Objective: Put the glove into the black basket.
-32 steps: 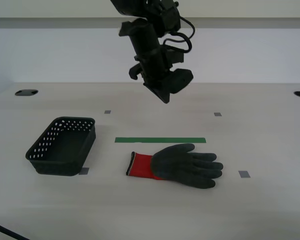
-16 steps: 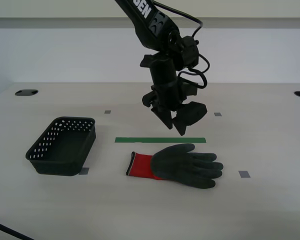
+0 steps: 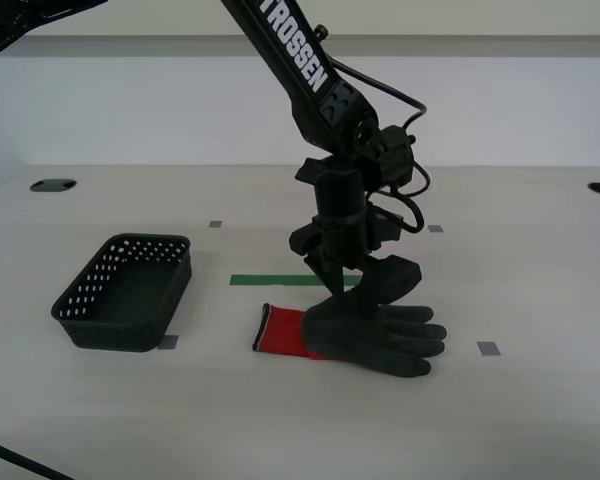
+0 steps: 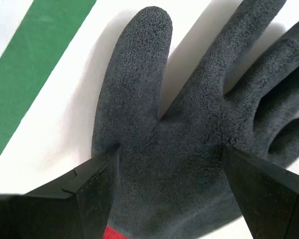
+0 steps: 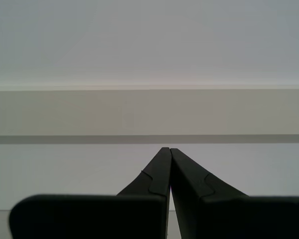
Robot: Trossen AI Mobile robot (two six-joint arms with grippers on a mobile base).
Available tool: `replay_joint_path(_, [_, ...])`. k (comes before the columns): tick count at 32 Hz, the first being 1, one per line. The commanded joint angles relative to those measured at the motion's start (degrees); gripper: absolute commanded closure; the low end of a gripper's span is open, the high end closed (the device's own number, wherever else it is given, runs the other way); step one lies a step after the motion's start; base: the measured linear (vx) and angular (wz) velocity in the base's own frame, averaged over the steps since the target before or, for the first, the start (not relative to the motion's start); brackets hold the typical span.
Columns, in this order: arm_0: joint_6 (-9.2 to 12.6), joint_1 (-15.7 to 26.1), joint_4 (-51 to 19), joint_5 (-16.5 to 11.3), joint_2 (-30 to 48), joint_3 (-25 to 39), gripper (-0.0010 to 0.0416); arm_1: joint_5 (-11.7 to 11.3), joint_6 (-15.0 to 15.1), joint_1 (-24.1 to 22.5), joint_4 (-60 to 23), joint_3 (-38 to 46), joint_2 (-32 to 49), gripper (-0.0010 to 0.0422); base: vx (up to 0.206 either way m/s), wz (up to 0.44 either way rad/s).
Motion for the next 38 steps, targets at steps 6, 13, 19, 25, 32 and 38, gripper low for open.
replay_joint_path(6, [0.00, 0.02, 0.09, 0.00, 0.02, 0.07, 0.0405, -0.92, -1.03, -0.83, 2.21, 0.04, 1.42, 0.0138, 0.000, 0.000])
replay_joint_path(13, [0.00, 0.02, 0.11, 0.00, 0.02, 0.07, 0.0405, -0.98, -1.25, -1.11, 2.12, 0.20, 3.21, 0.0138, 0.000, 0.000])
replay_joint_path(19, [0.00, 0.02, 0.07, 0.02, 0.02, 0.07, 0.0405, -3.72, -1.33, -1.25, 1.86, 0.50, 3.48, 0.0179, 0.000, 0.000])
replay_joint_path(25, [0.00, 0.00, 0.07, 0.00, 0.02, 0.07, 0.0405, -3.65, 1.70, -1.25, 1.44, 0.50, 3.48, 0.0421, 0.000, 0.000])
replay_joint_path(32, [0.02, 0.02, 0.07, 0.02, 0.02, 0.07, 0.0405, -3.65, 1.62, -1.25, 1.51, 0.50, 3.48, 0.0408, 0.000, 0.000])
replay_joint_path(38, [0.02, 0.00, 0.07, 0.00, 0.02, 0.07, 0.0405, -3.72, 1.86, -1.20, 0.46, 0.50, 2.01, 0.0414, 0.000, 0.000])
